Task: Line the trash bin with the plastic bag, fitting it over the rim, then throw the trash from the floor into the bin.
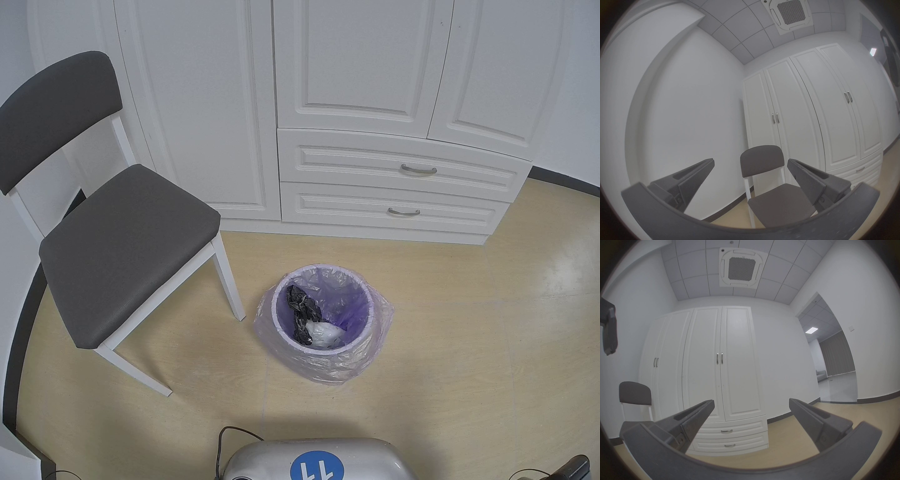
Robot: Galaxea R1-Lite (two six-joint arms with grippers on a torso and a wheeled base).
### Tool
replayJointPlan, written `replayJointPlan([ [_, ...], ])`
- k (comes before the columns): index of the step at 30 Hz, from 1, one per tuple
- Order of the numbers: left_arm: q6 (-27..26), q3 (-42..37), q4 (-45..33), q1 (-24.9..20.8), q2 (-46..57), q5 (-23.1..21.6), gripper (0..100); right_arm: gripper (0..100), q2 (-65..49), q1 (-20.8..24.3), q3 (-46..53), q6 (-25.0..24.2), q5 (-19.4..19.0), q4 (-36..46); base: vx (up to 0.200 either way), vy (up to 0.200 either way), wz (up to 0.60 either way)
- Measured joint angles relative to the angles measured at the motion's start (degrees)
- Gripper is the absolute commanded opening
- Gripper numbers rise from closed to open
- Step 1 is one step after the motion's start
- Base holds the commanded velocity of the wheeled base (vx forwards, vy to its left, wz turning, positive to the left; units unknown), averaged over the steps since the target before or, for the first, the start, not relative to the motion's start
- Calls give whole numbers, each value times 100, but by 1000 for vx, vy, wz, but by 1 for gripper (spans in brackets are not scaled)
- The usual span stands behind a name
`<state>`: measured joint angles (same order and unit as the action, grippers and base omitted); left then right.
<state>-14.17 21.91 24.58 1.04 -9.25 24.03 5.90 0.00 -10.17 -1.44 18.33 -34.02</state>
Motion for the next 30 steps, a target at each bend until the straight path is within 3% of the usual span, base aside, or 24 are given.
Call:
replayJointPlan([
  [8, 243, -375, -233, 23, 516, 252, 100, 100, -425, 0, 256, -211, 126, 41, 0, 0, 0],
  [14, 513, -959, -611, -71, 747, 167, 100, 100, -505, 0, 563, -184, -244, 52, 0, 0, 0],
  [19, 730, -1558, -723, -101, 811, -165, 100, 100, -524, 0, 827, -171, -457, 135, 0, 0, 0],
  [23, 851, -1919, -1015, -106, 833, -389, 100, 100, -528, 0, 896, -195, -545, 694, 0, 0, 0],
  [30, 1102, -2078, -2347, -111, 848, -706, 100, 100, -528, 0, 916, -219, -575, 1958, 0, 0, 0],
])
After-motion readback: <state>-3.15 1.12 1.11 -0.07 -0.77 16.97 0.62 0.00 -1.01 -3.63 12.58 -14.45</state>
